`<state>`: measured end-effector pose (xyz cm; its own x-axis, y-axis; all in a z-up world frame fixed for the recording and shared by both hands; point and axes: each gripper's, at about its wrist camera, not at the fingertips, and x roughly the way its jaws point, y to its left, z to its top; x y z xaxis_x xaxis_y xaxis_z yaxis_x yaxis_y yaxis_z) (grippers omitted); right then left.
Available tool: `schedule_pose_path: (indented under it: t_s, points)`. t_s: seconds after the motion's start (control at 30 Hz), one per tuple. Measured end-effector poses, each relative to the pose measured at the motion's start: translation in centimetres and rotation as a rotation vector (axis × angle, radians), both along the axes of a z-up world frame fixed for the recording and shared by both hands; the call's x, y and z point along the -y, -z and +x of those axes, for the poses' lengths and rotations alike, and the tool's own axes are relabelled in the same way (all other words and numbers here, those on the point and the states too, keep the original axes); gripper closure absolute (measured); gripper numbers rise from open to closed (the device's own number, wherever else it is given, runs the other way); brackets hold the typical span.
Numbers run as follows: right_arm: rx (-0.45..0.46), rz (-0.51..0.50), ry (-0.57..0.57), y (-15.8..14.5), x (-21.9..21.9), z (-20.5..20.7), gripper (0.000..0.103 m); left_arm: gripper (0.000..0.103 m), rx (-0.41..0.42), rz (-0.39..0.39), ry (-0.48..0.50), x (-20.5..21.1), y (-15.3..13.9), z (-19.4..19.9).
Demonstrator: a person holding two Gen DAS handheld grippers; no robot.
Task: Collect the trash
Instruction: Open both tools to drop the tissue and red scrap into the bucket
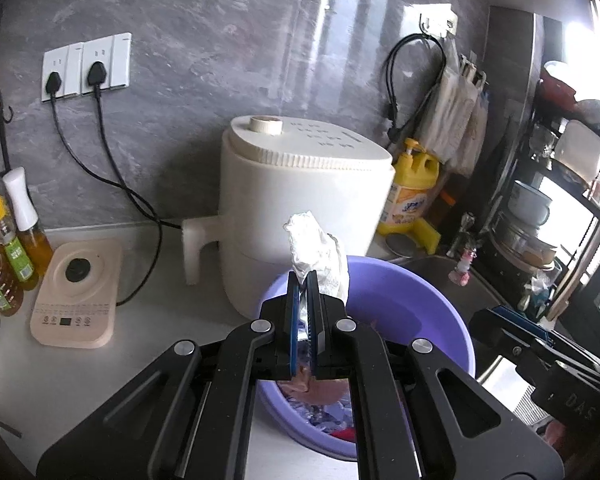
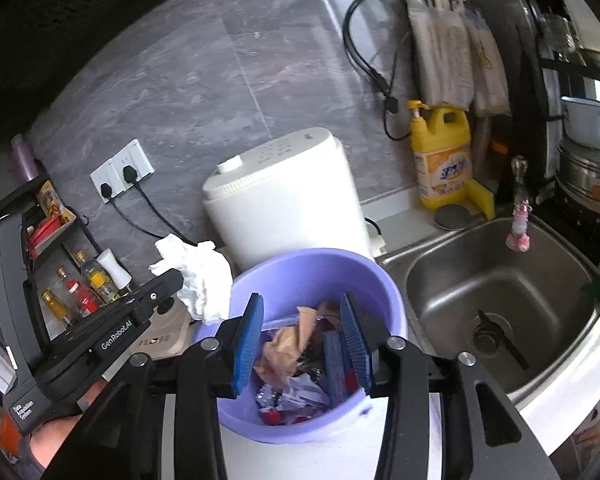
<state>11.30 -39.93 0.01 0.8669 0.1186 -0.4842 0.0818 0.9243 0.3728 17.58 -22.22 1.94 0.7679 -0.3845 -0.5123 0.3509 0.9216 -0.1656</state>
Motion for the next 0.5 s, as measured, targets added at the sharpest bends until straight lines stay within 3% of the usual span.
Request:
schedule_pose_path:
  t_s: [0.2,0.33,0.5]
  points:
    - [-0.024,0.005,0.036,1.0,1.2,-0.8,0.062,0.097,-0.058,-0.033,0.106,1.6,0.6,0.3]
    - [-0.043,0.010,0.062,1.6,1.5,-1.2,0.062,0.072,-0.109,-0.023,0.113,1.2,1.5,1.1]
    - [-0.061,0.001,0.067,1.9,0.3,-1.1,0.061,0.059,-0.115,-0.045,0.081,-1.5,1.4,1.3]
